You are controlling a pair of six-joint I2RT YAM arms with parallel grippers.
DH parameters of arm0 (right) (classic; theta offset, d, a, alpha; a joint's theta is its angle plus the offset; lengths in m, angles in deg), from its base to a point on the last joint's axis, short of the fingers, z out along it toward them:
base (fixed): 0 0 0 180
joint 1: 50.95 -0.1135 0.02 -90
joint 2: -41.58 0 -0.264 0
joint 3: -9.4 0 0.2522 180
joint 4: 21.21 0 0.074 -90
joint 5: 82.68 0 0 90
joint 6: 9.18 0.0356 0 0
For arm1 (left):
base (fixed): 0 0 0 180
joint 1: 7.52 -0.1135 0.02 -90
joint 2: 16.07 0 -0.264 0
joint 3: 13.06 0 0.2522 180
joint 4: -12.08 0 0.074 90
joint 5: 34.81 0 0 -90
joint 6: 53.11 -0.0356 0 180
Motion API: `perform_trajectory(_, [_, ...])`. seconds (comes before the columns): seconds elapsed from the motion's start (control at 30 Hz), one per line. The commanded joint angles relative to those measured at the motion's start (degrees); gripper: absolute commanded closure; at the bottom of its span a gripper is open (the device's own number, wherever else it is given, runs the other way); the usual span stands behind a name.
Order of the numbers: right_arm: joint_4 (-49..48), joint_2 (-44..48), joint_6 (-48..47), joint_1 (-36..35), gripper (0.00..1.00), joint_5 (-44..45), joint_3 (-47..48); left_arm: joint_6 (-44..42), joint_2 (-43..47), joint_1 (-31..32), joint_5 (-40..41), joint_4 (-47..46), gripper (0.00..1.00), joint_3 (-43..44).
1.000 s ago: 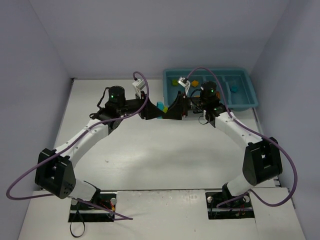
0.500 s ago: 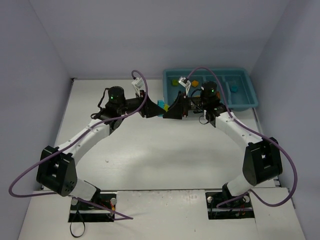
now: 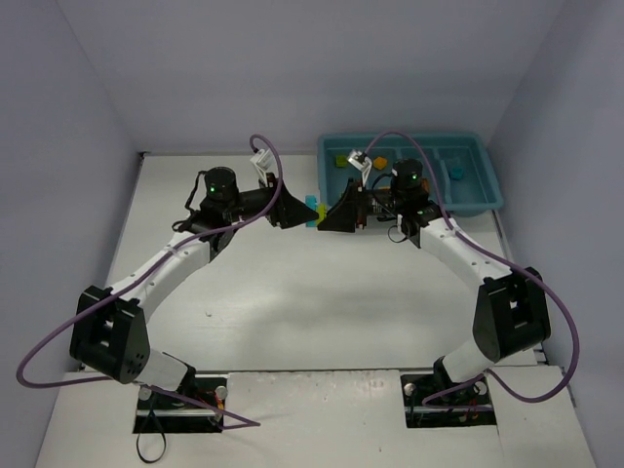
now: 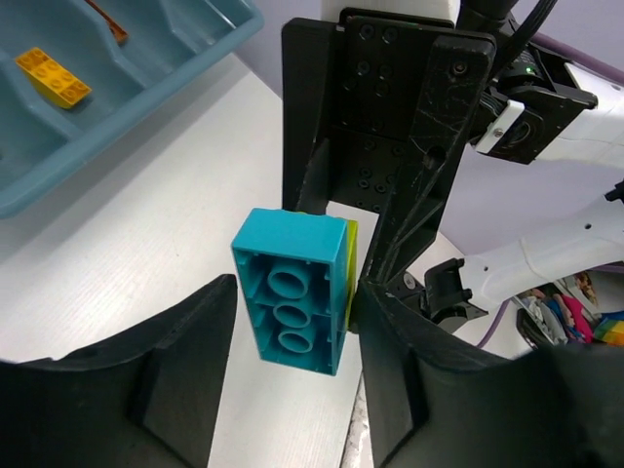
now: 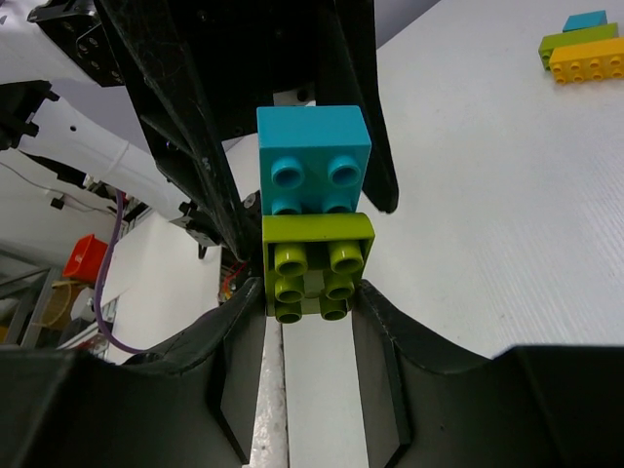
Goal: Sort the legos into containers by color
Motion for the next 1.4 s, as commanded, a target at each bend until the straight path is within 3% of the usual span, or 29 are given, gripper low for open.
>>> perform_trajectory(0.0, [-2.8,0.6,-0.76,0.43,1.0,-1.36,0.82,-1.13,2.94,-1.22,-0.6,-3.56,0.51,2.07])
perform_trajectory(0.1, [-2.45,0.42,-1.03,0.35,1.0,-1.36,0.82,-0.69,2.67,-1.22,-0.69,-3.65,0.43,2.43])
perform_trajectory(0.5, [-2.45,0.07,-1.12,0.34,1.0,-1.45,0.82,0.45,2.67,-1.22,-1.22,-4.97,0.44,1.81])
perform_trajectory(0.73, [-2.36,0.07,-1.2,0.43,1.0,-1.8,0.82,0.71,2.5,-1.22,-1.31,-5.41,0.58,1.72])
perform_trajectory(0.97, [-2.27,-0.1,-1.47,0.43,1.0,-2.33,0.65,2.56,2.06,-1.22,-1.83,-8.4,0.81,1.28])
perform_trajectory(1.2, [-2.27,-0.81,-2.26,1.75,1.0,-2.51,-0.4,2.82,2.5,-2.19,-3.94,-8.4,0.96,0.93])
perform_trajectory(1.37, [-2.27,-1.16,-2.7,2.89,1.0,-2.68,-0.58,3.0,3.2,-3.24,-4.91,-8.57,0.99,-0.03])
